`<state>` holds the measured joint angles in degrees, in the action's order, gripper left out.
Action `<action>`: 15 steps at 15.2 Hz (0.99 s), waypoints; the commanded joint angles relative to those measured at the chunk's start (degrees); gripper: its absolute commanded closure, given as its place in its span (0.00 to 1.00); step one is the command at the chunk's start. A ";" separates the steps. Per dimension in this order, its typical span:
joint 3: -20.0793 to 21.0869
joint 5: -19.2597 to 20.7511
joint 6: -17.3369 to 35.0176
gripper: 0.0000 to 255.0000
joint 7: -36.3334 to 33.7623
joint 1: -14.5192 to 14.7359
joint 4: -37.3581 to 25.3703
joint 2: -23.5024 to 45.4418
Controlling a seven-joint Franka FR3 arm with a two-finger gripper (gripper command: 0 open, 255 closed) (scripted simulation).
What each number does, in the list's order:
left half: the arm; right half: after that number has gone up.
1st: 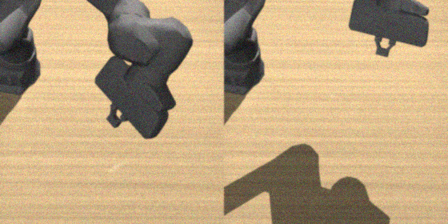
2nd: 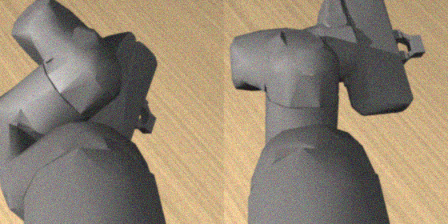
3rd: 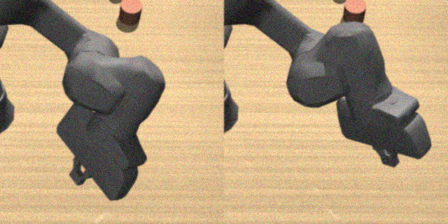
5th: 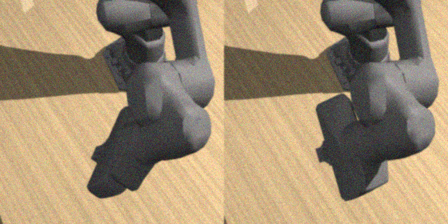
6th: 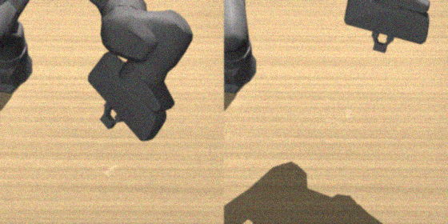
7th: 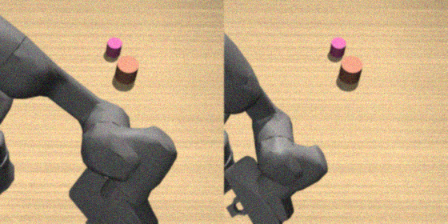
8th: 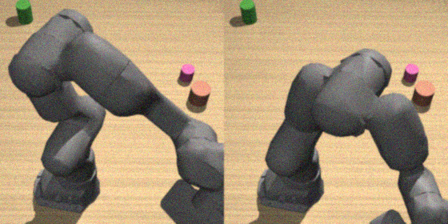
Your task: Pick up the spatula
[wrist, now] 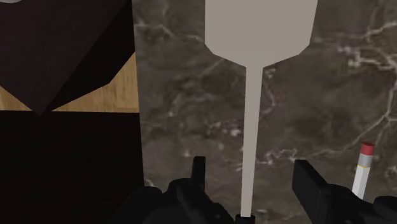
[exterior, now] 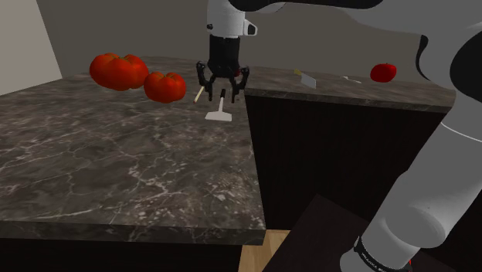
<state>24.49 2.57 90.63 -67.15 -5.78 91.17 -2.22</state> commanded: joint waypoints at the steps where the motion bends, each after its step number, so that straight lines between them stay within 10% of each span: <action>1: -0.03 -0.05 0.21 1.00 0.03 -0.02 0.30 -0.13; 15: 0.30 0.78 -5.02 1.00 -0.26 0.24 -6.67 1.82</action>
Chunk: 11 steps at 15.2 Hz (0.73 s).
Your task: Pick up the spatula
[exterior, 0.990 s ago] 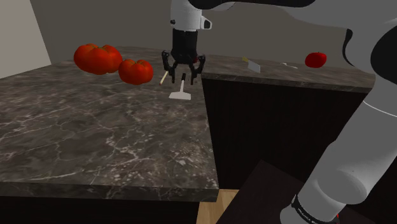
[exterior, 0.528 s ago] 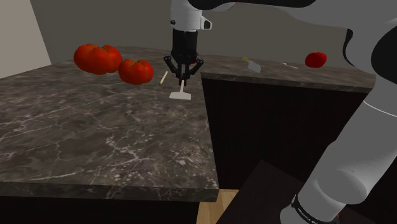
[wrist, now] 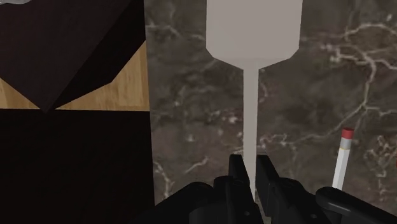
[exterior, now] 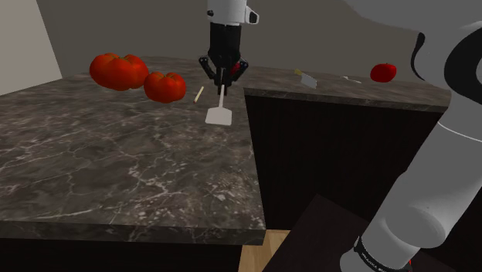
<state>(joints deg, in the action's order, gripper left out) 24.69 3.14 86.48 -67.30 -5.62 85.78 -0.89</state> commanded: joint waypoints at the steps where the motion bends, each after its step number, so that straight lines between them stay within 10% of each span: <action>1: 0.17 0.39 -1.77 1.00 -0.19 0.15 -2.52 0.87; 11: 0.97 2.36 -9.65 1.00 -0.99 1.18 -14.09 5.03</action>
